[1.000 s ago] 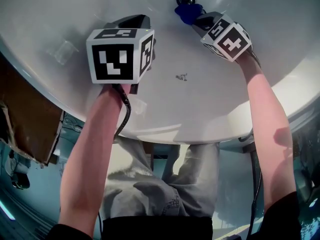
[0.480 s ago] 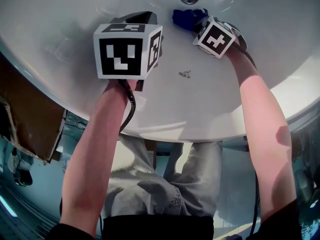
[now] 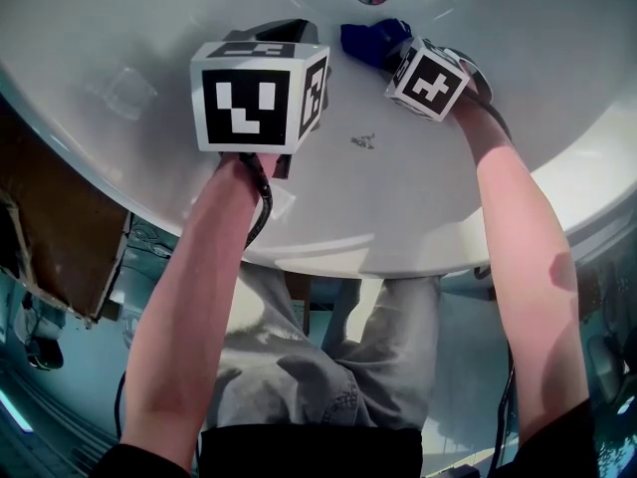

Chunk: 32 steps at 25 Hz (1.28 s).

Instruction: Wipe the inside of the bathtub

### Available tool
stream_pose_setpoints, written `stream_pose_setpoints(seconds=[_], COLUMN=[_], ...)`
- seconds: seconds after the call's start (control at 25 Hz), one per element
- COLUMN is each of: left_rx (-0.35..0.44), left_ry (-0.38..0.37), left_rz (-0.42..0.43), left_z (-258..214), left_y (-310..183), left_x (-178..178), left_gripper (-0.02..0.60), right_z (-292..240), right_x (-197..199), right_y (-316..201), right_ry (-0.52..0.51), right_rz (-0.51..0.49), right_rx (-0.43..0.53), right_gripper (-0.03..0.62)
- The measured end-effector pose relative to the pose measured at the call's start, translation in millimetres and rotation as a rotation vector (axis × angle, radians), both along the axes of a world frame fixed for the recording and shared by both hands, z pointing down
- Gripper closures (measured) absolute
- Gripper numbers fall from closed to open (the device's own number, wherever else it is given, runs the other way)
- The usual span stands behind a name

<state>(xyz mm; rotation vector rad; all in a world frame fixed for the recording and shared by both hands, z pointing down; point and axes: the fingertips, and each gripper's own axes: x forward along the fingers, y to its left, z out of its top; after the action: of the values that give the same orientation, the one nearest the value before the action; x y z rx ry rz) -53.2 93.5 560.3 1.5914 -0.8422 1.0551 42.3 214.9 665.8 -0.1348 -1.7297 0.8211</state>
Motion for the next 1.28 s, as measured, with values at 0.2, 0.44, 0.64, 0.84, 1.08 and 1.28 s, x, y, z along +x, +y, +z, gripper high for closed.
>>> stream_pose_setpoints(seconds=[0.2, 0.44, 0.64, 0.84, 1.08, 1.28], left_rx=[-0.007, -0.011, -0.017, -0.011, -0.009, -0.013], left_ry=[0.009, 0.017, 0.022, 0.031, 0.035, 0.044], left_rz=[-0.007, 0.004, 0.0, -0.005, -0.006, -0.024], left_z=[-4, -7, -8, -14, -20, -26], left_y=[7, 14, 20, 19, 18, 18], left_x=[7, 8, 11, 10, 15, 15], left_gripper=[0.577, 0.577, 0.577, 0.577, 0.577, 0.577], right_z=[-6, -24, -36, -53, -74, -90], right_x=[-2, -11, -14, -23, -22, -29], right_y=[4, 13, 21, 26, 38, 46], right_ry=[-0.014, -0.061, -0.075, -0.087, -0.108, -0.117], right_rz=[-0.057, -0.143, -0.182, -0.199, -0.236, -0.263], right_rx=[0.014, 0.012, 0.009, 0.003, 0.025, 0.003], right_gripper=[0.572, 0.572, 0.572, 0.572, 0.572, 0.572])
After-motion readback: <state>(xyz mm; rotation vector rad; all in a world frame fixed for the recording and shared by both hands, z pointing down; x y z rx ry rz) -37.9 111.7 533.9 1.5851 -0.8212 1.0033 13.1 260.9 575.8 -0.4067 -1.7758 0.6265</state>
